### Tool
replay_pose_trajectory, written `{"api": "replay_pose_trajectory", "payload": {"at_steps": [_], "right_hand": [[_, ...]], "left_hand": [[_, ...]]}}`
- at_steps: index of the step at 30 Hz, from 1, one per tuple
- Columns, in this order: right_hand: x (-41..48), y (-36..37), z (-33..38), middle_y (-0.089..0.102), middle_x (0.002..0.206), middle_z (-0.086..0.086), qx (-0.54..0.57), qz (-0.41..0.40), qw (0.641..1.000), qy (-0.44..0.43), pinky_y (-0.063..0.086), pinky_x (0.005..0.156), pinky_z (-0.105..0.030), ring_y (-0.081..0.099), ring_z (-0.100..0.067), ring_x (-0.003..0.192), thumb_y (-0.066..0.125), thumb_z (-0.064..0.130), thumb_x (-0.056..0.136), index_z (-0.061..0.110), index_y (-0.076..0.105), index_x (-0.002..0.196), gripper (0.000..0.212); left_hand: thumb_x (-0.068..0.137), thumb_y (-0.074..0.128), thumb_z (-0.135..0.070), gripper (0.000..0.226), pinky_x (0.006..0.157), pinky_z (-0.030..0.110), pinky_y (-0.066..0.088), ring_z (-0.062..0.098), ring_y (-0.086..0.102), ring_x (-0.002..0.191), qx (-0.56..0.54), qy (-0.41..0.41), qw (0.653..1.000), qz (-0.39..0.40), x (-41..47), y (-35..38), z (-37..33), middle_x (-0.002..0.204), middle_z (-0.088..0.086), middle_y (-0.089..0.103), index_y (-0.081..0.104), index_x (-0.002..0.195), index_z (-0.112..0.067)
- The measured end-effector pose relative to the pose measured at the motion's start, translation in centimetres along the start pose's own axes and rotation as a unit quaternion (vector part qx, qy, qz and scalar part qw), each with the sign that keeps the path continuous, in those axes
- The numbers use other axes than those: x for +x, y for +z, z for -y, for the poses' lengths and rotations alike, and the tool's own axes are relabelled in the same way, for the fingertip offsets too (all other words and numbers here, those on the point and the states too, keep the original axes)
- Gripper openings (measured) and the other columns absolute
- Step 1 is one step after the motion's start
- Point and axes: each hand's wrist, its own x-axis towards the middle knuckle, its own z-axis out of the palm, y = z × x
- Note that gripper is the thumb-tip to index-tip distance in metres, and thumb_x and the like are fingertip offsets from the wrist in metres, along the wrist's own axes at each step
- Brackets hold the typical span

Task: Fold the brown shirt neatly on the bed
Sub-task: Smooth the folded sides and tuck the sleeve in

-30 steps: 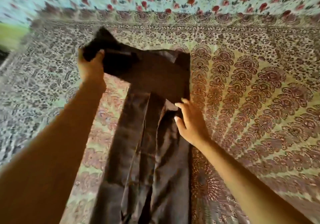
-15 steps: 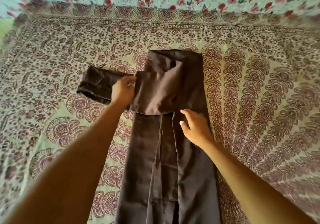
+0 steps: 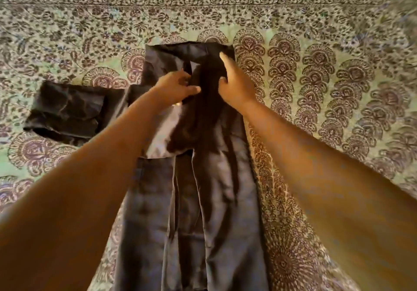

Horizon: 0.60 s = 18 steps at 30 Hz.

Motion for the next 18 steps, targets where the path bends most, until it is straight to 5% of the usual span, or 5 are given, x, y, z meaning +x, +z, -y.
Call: {"api": "replay_pose_trajectory", "payload": {"at_steps": [3,8,11,13,18], "right_hand": [[3.4,-0.3,0.2,0.024,0.153,-0.005,0.003,0.079,0.997,-0.024,0.037,0.098,-0.031,0.039,-0.025,0.131,0.042,0.001,0.084,0.022,0.013,0.149,0.074],[7.4,-1.6,-0.8,0.059,0.118,-0.006,0.039,0.161,0.986,-0.031,0.046,0.065,-0.025,0.059,-0.019,0.089,0.048,0.005,0.085,0.013,0.048,0.13,0.045],[8.4,-3.9,-2.7,0.057,0.081,-0.005,-0.002,0.124,0.991,-0.054,0.032,0.059,-0.024,0.05,-0.017,0.073,0.049,0.015,0.086,0.01,0.061,0.087,0.014],[8.5,-5.3,-3.9,0.045,0.066,-0.005,0.013,0.132,0.991,-0.03,0.025,0.057,-0.026,0.041,-0.015,0.064,0.048,0.022,0.085,0.004,0.056,0.077,0.022],[9.1,-6.0,-5.5,0.051,0.103,-0.014,-0.027,0.116,0.993,-0.006,0.041,0.079,-0.035,0.05,-0.028,0.09,0.048,0.034,0.085,-0.006,0.056,0.084,0.041]], "left_hand": [[0.081,0.07,-0.018,0.015,0.055,0.022,0.037,0.01,0.047,0.063,-0.064,-0.004,0.995,0.076,0.7,-0.8,-0.2,0.078,0.011,0.047,0.061,0.085,-0.006],[0.077,0.067,-0.012,0.022,0.054,0.012,0.039,0.002,0.054,0.058,-0.246,-0.008,0.962,0.12,1.0,-2.7,0.3,0.062,-0.009,0.06,0.065,0.057,-0.021],[0.075,0.066,-0.014,0.02,0.056,0.012,0.045,0.003,0.056,0.059,-0.22,0.036,0.971,0.09,1.1,-2.6,0.4,0.063,-0.012,0.061,0.056,0.058,-0.017],[0.079,0.067,-0.007,0.018,0.07,0.023,0.051,0.01,0.06,0.074,-0.237,0.05,0.966,0.092,1.5,-2.1,0.0,0.083,-0.008,0.065,0.054,0.068,-0.001],[0.075,0.064,-0.034,0.021,0.064,0.022,0.038,0.008,0.047,0.066,-0.192,0.021,0.977,0.092,3.1,-1.2,-2.0,0.071,-0.002,0.047,0.049,0.073,-0.018]]}}
